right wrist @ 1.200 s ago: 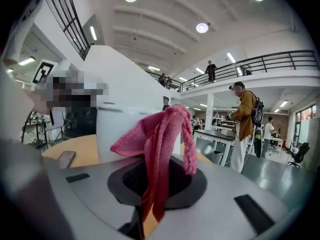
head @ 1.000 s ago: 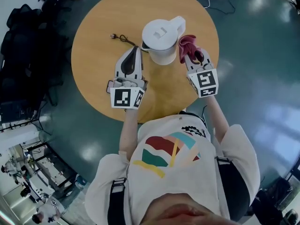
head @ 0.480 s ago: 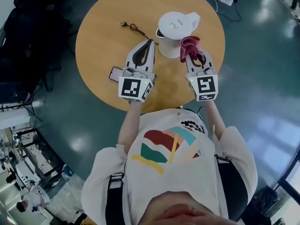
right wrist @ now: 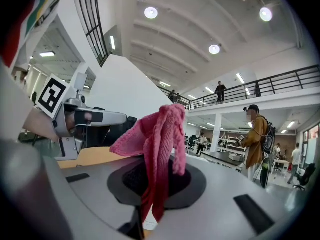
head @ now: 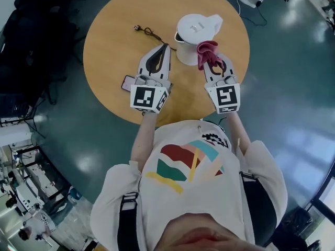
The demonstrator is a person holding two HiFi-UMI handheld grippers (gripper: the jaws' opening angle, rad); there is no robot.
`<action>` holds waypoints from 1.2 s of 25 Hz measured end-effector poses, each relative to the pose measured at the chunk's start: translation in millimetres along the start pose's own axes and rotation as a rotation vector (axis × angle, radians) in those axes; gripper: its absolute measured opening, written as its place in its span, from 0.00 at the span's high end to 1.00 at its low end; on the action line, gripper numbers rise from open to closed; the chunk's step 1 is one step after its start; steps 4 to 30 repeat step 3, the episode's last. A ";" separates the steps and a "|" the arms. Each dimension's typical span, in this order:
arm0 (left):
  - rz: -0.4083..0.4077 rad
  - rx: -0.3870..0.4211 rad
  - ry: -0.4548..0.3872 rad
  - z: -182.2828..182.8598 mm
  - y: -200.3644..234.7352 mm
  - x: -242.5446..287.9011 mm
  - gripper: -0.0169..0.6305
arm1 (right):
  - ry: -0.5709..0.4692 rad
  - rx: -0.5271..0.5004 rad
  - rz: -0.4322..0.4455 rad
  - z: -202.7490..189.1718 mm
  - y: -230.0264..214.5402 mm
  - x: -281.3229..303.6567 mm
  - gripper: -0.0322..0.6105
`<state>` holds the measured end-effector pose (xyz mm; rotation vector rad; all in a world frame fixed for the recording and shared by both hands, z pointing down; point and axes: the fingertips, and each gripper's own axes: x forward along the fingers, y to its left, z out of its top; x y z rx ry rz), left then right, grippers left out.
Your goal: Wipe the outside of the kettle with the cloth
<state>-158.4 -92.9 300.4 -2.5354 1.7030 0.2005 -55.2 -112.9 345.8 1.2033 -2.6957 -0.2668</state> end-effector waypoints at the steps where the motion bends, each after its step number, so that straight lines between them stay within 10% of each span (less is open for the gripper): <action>1: -0.001 -0.001 0.000 -0.9 0.1 0.5 0.91 | 0.000 -0.015 0.003 0.5 1.3 0.4 0.89; 30: -0.002 -0.004 0.002 -2.7 0.2 1.3 0.91 | 0.000 -0.039 0.009 1.2 3.7 1.1 0.89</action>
